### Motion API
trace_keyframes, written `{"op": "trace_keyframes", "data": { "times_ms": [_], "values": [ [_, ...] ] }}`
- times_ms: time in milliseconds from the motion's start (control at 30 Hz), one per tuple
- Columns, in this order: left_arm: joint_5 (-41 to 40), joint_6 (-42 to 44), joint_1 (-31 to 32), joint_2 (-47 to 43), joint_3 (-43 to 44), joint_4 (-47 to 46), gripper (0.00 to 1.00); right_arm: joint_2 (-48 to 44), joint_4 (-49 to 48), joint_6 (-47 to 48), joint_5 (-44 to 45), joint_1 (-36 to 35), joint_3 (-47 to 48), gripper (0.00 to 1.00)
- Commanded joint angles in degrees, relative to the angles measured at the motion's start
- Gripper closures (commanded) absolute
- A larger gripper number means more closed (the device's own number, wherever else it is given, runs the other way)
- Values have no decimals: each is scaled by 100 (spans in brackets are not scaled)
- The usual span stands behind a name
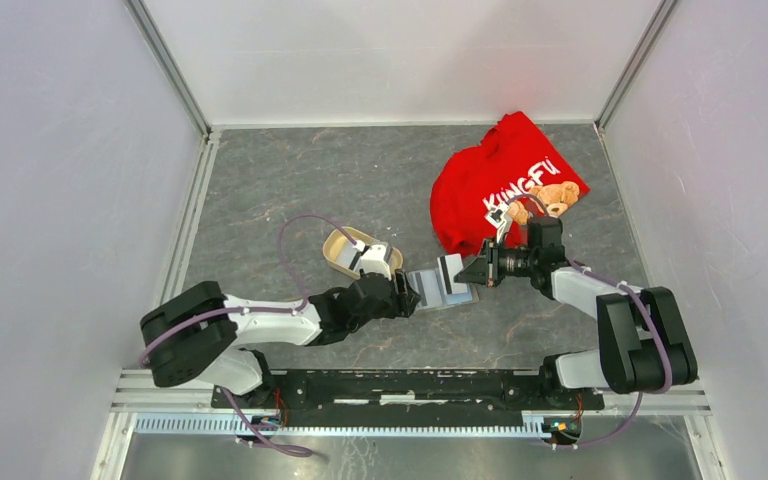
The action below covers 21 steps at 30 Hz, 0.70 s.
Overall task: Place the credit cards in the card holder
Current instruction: Pick up the credit card from the storage box, then insert the credit card into the card holder.
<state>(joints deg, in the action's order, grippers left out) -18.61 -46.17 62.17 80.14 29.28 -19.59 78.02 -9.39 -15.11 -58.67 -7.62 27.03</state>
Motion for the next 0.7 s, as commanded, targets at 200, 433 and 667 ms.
{"op": "trace_keyframes", "data": {
  "times_ms": [200,433,667],
  "values": [
    [-583,-261,55,752,602,-62,32,260,-235,-512,452,47,31,100],
    [-822,-299,67,1195,721,96,32,656,-288,-1071,431,35,20,100],
    [-970,-395,53,1566,896,257,41,756,-285,-1099,483,16,4,100]
  ]
}}
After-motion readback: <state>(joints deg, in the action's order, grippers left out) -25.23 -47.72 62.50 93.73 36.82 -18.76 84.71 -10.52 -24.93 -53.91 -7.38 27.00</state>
